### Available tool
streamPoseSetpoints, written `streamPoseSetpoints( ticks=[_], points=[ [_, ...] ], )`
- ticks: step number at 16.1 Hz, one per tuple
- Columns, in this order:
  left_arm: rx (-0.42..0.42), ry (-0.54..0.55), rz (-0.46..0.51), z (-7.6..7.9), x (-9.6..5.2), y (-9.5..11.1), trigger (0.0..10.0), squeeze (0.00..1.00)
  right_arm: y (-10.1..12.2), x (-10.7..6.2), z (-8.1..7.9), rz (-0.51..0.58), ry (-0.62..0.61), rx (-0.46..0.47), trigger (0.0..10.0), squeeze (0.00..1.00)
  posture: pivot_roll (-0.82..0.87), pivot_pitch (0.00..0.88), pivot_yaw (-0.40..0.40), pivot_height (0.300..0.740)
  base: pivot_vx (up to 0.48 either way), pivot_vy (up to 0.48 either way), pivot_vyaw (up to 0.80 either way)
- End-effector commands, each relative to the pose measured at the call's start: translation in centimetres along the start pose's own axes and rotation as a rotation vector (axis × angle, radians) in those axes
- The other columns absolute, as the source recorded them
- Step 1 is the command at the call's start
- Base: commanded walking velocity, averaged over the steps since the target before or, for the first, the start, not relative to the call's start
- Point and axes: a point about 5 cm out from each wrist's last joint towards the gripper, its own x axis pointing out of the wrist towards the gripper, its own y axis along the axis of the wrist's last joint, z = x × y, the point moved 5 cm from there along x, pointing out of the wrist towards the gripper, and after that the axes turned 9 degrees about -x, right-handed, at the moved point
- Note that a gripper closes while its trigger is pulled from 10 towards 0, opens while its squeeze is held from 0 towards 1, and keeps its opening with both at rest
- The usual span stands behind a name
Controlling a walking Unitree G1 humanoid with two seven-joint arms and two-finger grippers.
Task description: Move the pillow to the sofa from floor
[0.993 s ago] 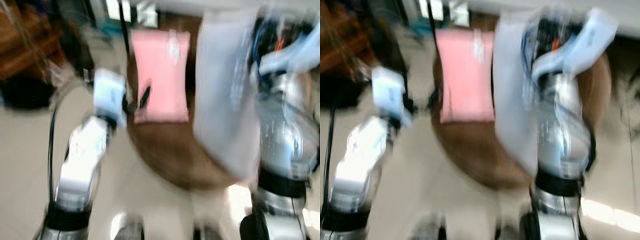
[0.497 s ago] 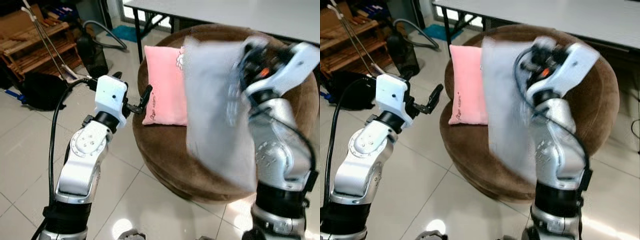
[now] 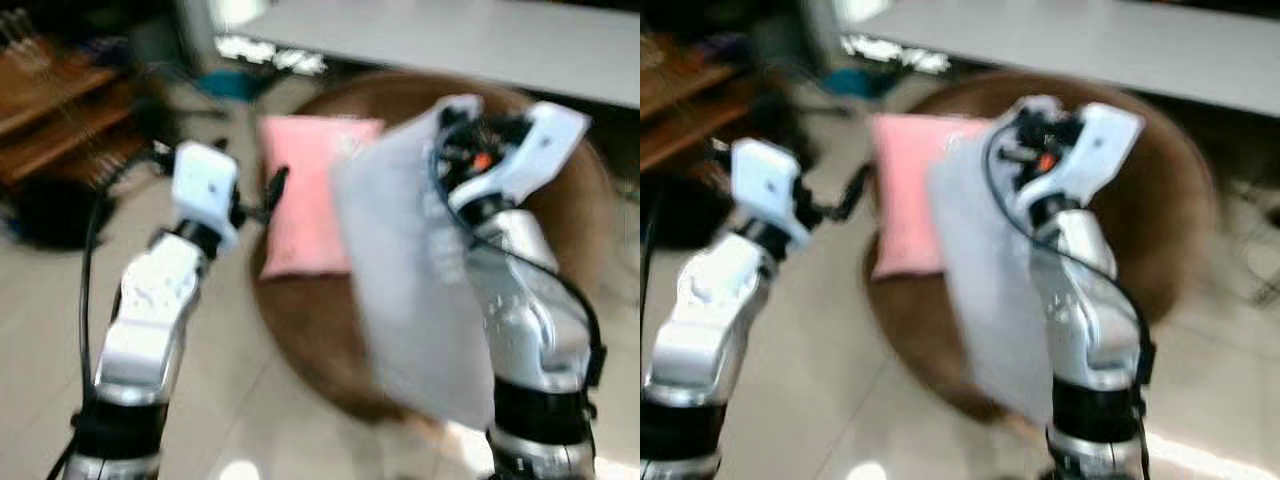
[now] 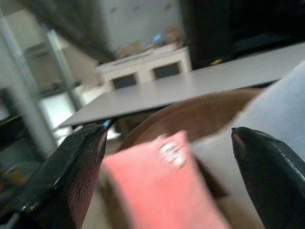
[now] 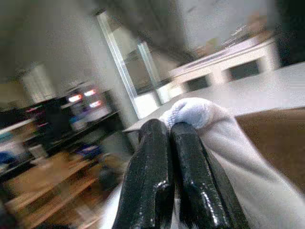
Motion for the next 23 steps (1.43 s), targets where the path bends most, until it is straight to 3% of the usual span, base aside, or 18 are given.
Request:
streamPoseSetpoints(
  ticks=[1,6,11,16,21,23],
  points=[
    [0.003,-0.03,-0.007,0.7,-0.1,-0.2,10.0,0.0,1.3,0.0,0.4,0.051,-0.013,0.0,10.0,0.0,-0.03,0.0,0.042,0.74,0.341,0.0,0.0],
    [0.008,-0.05,-0.015,1.0,-0.2,-0.3,10.0,0.0,0.9,-0.2,0.8,0.043,-0.027,-0.003,10.0,0.0,-0.03,0.002,0.049,0.74,0.344,0.0,-0.8],
    [0.009,-0.057,-0.038,1.2,-0.4,-0.6,10.0,0.0,0.4,-0.4,0.6,0.03,-0.007,0.008,10.0,0.0,-0.03,0.001,0.051,0.74,0.318,0.0,0.0],
    [0.048,-0.056,-0.103,1.0,-1.3,-2.1,10.0,0.0,0.0,-0.7,0.4,0.013,0.012,0.014,10.0,0.0,-0.03,0.0,0.042,0.74,0.0,0.0,0.0],
    [0.043,-0.117,-0.124,1.8,-1.9,-2.3,10.0,0.0,0.0,-0.6,0.2,0.009,0.031,0.008,10.0,0.0,-0.02,0.008,0.045,0.74,0.0,0.0,0.0],
    [0.025,-0.211,-0.179,3.0,-2.8,-3.1,10.0,0.0,-0.2,-0.5,0.2,-0.003,0.028,0.027,10.0,0.0,-0.01,0.029,0.045,0.74,0.0,0.0,0.0]
  ],
)
